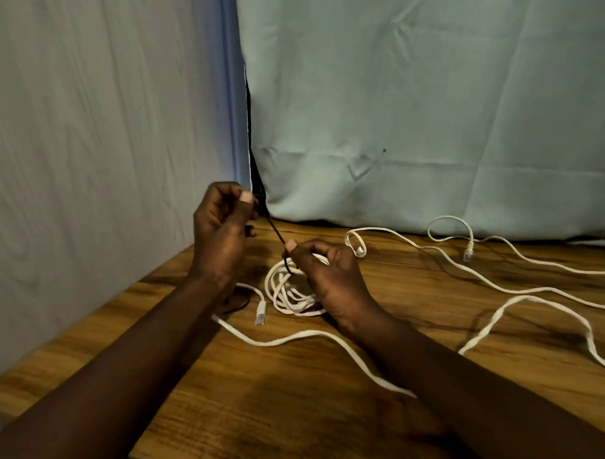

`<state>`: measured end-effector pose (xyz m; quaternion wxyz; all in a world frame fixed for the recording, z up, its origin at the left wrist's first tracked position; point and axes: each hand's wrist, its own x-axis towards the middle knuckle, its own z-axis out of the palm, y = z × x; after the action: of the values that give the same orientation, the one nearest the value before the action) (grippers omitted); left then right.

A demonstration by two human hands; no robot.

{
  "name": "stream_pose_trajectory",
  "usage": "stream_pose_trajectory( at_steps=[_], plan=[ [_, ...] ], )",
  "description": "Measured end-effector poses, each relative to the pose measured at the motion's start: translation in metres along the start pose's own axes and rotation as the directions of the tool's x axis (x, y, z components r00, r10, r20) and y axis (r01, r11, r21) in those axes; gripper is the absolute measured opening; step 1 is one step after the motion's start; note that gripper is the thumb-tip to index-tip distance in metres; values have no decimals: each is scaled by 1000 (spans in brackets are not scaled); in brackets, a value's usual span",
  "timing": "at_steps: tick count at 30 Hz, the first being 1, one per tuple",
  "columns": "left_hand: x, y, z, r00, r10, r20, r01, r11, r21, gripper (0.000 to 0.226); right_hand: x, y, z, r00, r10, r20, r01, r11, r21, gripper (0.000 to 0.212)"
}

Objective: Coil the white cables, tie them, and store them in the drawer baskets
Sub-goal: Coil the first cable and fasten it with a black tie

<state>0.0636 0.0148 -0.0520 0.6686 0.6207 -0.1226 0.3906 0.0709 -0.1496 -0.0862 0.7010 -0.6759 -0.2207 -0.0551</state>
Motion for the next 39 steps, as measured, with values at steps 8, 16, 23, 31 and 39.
stream_pose_trajectory(
  at_steps=[8, 16, 23, 31, 39],
  plan=[
    [11, -6, -12, 985, -8, -172, 12, 1000, 21, 17, -6, -11, 4, 995, 62, 72, -68, 994, 86, 33],
    [13, -12, -14, 954, -102, -281, 119, 992, 45, 2, -7, -13, 12, 988, 85, 130, -91, 995, 47, 27],
    [22, -24, -13, 926, -124, -357, 184, 973, 137, 4, -8, -21, 19, 931, 189, 312, -261, 943, 208, 10],
    [26, -31, -11, 893, -154, -422, 263, 941, 214, 8, -12, -29, 28, 883, 260, 390, -366, 902, 228, 21],
    [19, -42, -9, 910, -164, -381, 289, 910, 297, 13, 2, 0, 20, 751, 338, 567, -585, 739, 334, 40]
  ],
)
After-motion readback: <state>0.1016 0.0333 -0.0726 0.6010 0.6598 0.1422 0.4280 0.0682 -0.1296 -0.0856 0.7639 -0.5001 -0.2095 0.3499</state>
